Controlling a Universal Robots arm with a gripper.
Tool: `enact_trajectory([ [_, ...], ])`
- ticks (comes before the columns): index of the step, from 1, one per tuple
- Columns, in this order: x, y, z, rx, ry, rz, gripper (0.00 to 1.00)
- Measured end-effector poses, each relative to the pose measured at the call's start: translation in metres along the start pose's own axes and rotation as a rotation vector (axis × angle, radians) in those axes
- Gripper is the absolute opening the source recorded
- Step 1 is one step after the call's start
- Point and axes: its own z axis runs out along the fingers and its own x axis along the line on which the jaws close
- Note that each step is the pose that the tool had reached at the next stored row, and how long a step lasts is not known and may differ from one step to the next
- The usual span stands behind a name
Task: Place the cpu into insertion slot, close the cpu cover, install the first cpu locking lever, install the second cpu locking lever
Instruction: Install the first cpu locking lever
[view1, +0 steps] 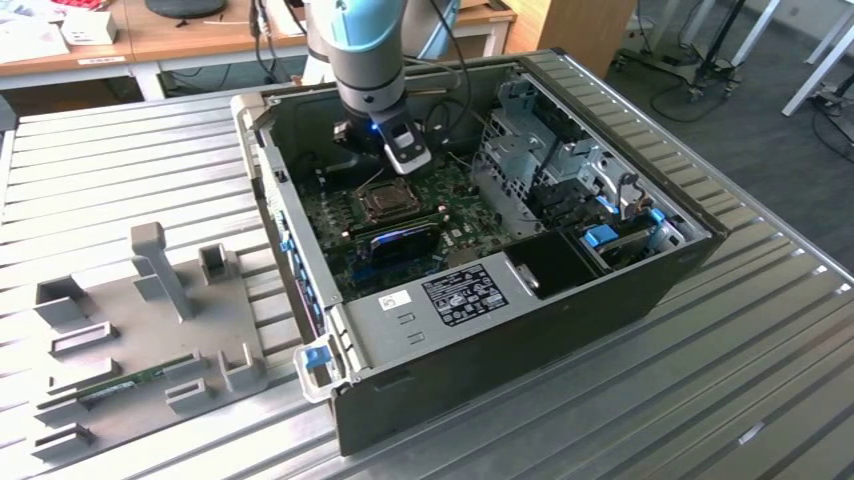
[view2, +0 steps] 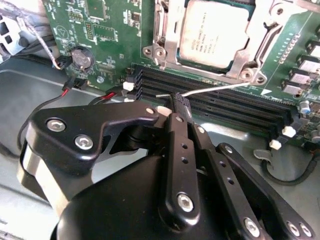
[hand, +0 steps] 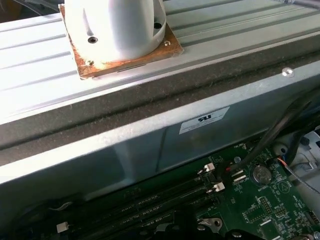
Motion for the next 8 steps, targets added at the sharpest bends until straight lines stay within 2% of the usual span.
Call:
enact_trajectory([
  [8, 0.0016, -0.0051, 0.0111, -0.0013, -0.0019, -0.001, 0.10],
])
